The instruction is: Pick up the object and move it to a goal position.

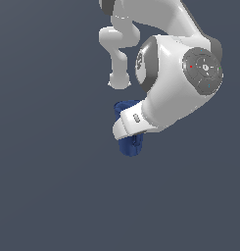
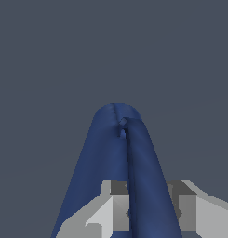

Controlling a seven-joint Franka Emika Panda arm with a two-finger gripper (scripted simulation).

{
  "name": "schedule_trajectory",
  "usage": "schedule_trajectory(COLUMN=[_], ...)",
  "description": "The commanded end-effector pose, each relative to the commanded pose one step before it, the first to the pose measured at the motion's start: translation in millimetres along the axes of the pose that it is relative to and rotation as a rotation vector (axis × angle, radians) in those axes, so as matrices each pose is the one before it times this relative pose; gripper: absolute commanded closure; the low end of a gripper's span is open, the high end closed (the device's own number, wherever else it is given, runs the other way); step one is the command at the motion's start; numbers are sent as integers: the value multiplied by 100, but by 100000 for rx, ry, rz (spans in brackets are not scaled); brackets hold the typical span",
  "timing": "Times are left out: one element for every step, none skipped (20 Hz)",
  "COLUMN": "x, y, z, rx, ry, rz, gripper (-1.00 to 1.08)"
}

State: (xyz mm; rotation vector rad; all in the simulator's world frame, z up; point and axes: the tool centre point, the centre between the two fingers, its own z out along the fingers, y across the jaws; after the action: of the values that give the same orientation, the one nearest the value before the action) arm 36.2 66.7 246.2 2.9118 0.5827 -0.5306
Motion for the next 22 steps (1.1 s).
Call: schedule_trajectory(x=[15,25,25,26,26,27,27,28,28,29,30,31,32,32,32,31,31,31,30,30,29,29], y=[-1061,-420,-423,-426,-430,-434,-438,-443,-449,-455,-463,-471,-478,-470,-456,-442,-427,-413,-398,-382,-366,-349], z=[-1646,-602,-606,-611,-616,-621,-627,-633,-641,-649,-658,-669,-677,-666,-644,-623,-602,-580,-559,-536,-514,-489], rx=[-2399,-965,-972,-980,-988,-997,-1007,-1018,-1031,-1045,-1063,-1083,-1101,-1085,-1056,-1027,-999,-972,-944,-915,-886,-856], ry=[6272,2404,2421,2439,2459,2480,2504,2530,2560,2593,2631,2674,2711,2663,2579,2495,2410,2326,2241,2153,2061,1965], rz=[2105,833,837,841,847,852,859,867,876,886,898,911,923,907,878,851,823,796,768,740,711,681], gripper=[108,108,108,108,108,108,108,108,108,108,108,108,108,108,108,108,108,108,108,108,108,108])
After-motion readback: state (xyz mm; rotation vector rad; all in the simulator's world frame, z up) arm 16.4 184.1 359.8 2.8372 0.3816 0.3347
